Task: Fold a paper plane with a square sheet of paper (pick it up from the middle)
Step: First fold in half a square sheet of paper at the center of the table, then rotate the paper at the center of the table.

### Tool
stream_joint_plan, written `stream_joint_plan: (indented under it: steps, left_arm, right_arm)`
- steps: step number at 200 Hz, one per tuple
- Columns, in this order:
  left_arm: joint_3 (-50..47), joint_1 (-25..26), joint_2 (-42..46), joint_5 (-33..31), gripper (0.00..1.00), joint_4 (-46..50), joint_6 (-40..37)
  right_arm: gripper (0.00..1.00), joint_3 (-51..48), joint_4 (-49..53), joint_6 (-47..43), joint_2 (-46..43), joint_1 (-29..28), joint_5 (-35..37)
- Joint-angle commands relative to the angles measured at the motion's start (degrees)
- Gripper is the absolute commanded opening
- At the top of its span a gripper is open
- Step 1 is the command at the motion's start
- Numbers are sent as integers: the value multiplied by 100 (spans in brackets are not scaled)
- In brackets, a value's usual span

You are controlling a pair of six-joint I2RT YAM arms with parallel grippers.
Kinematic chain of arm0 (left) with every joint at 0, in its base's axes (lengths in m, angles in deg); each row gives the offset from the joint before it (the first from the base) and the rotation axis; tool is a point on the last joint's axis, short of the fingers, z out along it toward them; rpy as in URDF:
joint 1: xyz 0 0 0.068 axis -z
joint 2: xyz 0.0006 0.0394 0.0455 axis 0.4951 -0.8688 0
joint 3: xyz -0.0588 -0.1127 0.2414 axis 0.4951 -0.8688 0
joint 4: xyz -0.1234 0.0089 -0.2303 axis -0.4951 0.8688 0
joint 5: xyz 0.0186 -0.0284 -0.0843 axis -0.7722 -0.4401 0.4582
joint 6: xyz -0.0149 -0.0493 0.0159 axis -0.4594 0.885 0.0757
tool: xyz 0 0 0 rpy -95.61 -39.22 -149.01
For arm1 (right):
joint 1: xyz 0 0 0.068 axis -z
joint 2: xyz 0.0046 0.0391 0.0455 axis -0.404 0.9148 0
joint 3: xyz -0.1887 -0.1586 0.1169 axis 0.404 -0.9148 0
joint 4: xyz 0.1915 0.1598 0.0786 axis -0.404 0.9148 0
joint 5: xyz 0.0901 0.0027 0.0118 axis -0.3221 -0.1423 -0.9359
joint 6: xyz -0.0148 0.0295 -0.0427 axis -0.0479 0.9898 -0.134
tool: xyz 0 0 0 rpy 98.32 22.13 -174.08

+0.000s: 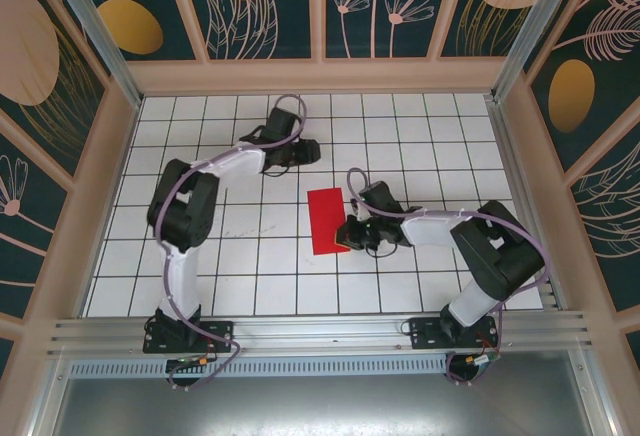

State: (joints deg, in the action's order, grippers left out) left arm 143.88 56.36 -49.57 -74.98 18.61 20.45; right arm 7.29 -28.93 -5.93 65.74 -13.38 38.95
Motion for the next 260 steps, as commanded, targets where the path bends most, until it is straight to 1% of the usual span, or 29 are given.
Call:
stream_joint_plan:
  steps: [1, 6, 17, 38, 44, 55, 72, 84, 106, 128, 162, 188, 198, 211, 229, 247, 260]
  left_arm:
    - [-530, -39, 706, -821, 62, -164, 525]
    - [-692, -38, 870, -949, 65, -159, 585]
    - [-1035, -40, 1187, -1191, 70, -146, 747]
    - [-1736, -40, 1713, -1558, 83, -176, 1097]
    - [-1945, -40, 1989, -1637, 87, -193, 1216]
    - [-2309, -49, 2248, -1725, 92, -256, 1427]
    - [-2910, -48, 2601, -1684, 99, -469, 1685]
    - [-3234, -53, 2796, -1585, 98, -575, 1819]
    - [-3732, -48, 3085, -1432, 99, -749, 2077]
    - [-4142, -49, 3319, -1310, 98, -915, 2260]
    - [-4441, -55, 3489, -1112, 98, -1111, 2358]
    - [-4524, -45, 3546, -1006, 99, -1159, 2358]
    - [-4552, -38, 3573, -974, 98, -1159, 2380]
    - [-4601, -37, 3638, -969, 99, -1140, 2419]
    - [-4711, -49, 3767, -1001, 98, -1131, 2489]
    - [-4795, -44, 3889, -1042, 99, -1098, 2530]
    - [-4854, -49, 3976, -1065, 98, -1087, 2577]
  right_arm:
    - [0, 682, 382, -45, 34, -35, 771]
    - [1, 814, 569, -191, 34, -61, 972]
    - [9, 1061, 1012, -506, 58, -150, 1420]
    - [30, 1372, 1587, -1027, 171, -424, 2137]
    - [35, 1449, 1709, -1133, 220, -499, 2292]
    - [40, 1603, 1892, -1219, 325, -571, 2484]
    - [43, 1724, 1877, -1236, 428, -585, 2479]
    - [46, 1774, 1789, -1194, 549, -585, 2360]
    - [46, 1782, 1774, -888, 788, -602, 2118]
    - [47, 1629, 1725, -621, 823, -694, 1985]
    - [46, 1522, 1562, -231, 974, -802, 1750]
    - [46, 1521, 1069, 63, 1163, -851, 1402]
    - [45, 1674, 1133, 31, 1229, -855, 1547]
    - [45, 1936, 1514, -171, 1190, -882, 2063]
    - [46, 2265, 2051, -676, 977, -1021, 2728]
    - [52, 2409, 2408, -1036, 809, -1220, 3107]
    - [57, 2414, 2460, -1241, 780, -1325, 3097]
